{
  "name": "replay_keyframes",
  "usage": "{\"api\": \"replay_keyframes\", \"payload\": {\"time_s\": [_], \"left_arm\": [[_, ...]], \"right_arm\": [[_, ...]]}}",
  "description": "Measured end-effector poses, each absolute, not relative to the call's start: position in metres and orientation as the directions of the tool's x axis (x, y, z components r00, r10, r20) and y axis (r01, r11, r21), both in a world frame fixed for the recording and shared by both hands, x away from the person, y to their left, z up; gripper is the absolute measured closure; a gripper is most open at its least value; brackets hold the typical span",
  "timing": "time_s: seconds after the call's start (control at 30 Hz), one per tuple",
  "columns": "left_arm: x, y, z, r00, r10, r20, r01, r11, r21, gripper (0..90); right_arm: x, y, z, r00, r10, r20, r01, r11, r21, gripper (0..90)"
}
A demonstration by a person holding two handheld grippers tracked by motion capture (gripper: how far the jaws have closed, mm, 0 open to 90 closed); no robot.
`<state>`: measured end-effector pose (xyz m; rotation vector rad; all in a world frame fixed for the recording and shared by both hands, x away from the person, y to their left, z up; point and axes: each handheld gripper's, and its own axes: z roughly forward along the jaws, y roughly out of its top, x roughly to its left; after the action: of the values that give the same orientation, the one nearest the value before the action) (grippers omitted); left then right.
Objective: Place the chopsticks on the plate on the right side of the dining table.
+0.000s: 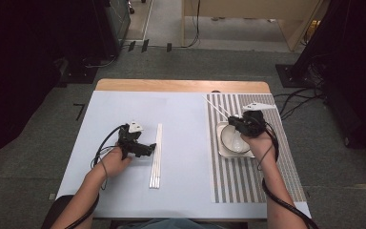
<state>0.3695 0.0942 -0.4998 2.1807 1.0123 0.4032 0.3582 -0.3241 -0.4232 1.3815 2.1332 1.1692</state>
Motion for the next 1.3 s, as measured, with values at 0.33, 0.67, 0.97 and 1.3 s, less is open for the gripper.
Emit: {"api": "replay_keyframes", "payload": {"time_s": [0.33,0.67,0.97,1.3], "left_arm": [[0.370,0.094,-0.500,0.648,0.762,-0.008,0.548,-0.459,0.700,0.0],[0.369,0.094,-0.500,0.648,0.762,-0.007,0.548,-0.459,0.700,0.0],[0.370,0.094,-0.500,0.648,0.762,-0.008,0.548,-0.459,0.700,0.0],[0.369,0.094,-0.500,0.648,0.762,-0.008,0.548,-0.459,0.700,0.0]], "right_arm": [[0.357,-0.336,-0.421,-0.461,0.876,0.142,0.587,0.181,0.789,85.3],[0.354,-0.350,-0.417,-0.454,0.881,0.133,0.575,0.176,0.799,85.3],[0.353,-0.359,-0.416,-0.444,0.887,0.129,0.573,0.170,0.802,85.3],[0.351,-0.370,-0.416,-0.422,0.895,0.146,0.579,0.142,0.803,85.3]]}}
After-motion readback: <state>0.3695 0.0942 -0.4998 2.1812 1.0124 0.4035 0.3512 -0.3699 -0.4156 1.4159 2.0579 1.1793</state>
